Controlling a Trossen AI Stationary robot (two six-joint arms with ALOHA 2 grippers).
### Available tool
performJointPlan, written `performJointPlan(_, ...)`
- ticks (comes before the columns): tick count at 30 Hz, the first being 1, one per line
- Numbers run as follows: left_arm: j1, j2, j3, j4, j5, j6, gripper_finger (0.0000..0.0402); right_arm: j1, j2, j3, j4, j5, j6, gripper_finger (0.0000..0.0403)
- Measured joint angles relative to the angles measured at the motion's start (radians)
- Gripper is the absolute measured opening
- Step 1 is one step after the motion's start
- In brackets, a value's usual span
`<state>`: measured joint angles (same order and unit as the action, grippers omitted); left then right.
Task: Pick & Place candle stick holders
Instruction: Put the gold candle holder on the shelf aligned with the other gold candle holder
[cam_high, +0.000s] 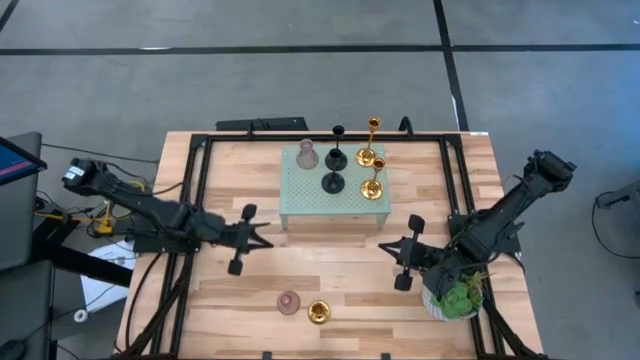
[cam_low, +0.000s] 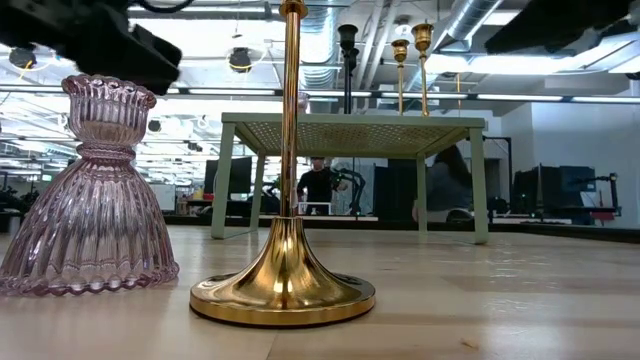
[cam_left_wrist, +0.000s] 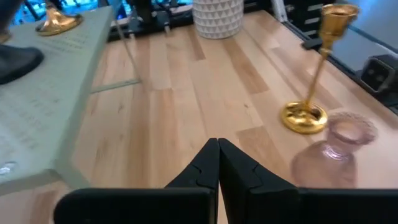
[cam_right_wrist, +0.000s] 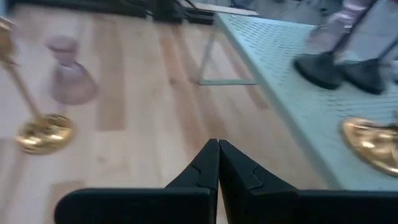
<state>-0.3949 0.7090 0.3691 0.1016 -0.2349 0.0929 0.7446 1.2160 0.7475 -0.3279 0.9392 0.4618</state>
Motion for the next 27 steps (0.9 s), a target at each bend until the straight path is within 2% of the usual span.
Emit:
performJointPlan(7,-0.119,0.005,-0.012,0.066,-0.12,0.0,0.0004,0.0,0.067,0.001,0.236,-0.139,-0.058,0.0)
performJointPlan(18,-0.152,0.004,-0.012,0.116,-0.123,0.014,0.0004,-0.058,0.343,0.001,0.632,-0.34,-0.099,0.0)
performJointPlan(23,-0.152,0.004,-0.012,0.12,-0.083,0.007,0.0004,-0.093,0.431,0.001,0.809,-0.448,-0.047,0.0)
performJointPlan(27,-0.152,0.004,-0.012,0.124,-0.064,-0.009,0.0004,-0.117,0.493,0.001,0.869,-0.497,0.008,0.0)
